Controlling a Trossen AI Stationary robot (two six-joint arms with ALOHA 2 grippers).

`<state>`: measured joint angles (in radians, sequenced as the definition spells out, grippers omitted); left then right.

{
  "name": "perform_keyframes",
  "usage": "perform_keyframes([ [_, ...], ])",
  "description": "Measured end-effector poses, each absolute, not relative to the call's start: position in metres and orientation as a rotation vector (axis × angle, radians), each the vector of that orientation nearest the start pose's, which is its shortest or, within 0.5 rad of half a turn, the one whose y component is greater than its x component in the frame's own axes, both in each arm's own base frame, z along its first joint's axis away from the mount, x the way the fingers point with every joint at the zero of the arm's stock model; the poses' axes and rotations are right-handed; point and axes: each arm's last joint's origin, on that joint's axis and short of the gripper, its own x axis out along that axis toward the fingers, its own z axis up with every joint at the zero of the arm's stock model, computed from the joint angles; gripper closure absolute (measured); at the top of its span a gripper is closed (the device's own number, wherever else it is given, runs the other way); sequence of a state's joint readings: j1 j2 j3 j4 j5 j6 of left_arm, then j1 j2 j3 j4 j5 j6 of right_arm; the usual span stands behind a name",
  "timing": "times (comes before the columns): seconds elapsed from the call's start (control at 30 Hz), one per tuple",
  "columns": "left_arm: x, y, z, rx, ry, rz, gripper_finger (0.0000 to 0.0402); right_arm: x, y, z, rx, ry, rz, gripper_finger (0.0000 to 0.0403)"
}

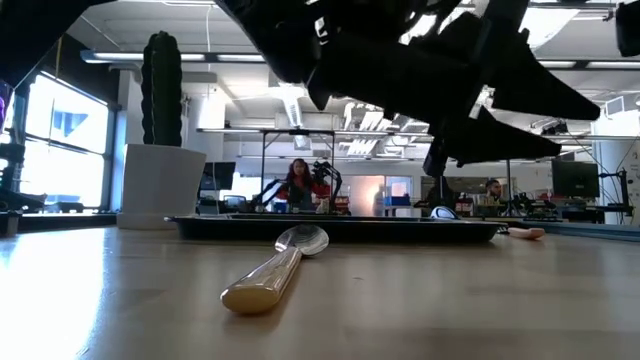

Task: Pick and place plate/cup/fork/spoon on tray
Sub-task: Put the orange plate on the dark green tray

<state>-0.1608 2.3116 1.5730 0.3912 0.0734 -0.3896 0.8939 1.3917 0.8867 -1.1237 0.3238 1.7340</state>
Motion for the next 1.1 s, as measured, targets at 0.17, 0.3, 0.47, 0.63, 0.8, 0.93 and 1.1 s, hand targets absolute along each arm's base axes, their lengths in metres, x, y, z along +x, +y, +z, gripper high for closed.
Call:
perform_keyframes([
  [0.17,0.503,-0.090,0.133,-0.374,0.422,-0.165,0.0193,0.143,0.173,0.181,0.488,1.193,-0.760,0.0201],
  [0.3,0.502,-0.095,0.131,-0.348,0.432,-0.173,0.0193,0.150,0.183,0.163,0.469,1.237,-0.760,0.0201],
  [0.47,0.501,-0.096,0.131,-0.328,0.436,-0.177,0.0193,0.158,0.189,0.148,0.436,1.207,-0.749,0.0201],
  [0.63,0.499,-0.096,0.126,-0.321,0.495,-0.165,0.0193,0.169,0.185,0.142,0.397,1.124,-0.754,0.0201],
  [0.8,0.497,-0.095,0.121,-0.316,0.550,-0.154,0.0193,0.180,0.175,0.143,0.334,1.053,-0.759,0.0201],
  [0.93,0.497,-0.095,0.121,-0.315,0.549,-0.153,0.0193,0.188,0.169,0.143,0.298,0.990,-0.765,0.0201],
  [1.1,0.499,-0.093,0.124,-0.297,0.506,-0.137,0.0193,0.192,0.165,0.143,0.288,0.997,-0.765,0.0201],
])
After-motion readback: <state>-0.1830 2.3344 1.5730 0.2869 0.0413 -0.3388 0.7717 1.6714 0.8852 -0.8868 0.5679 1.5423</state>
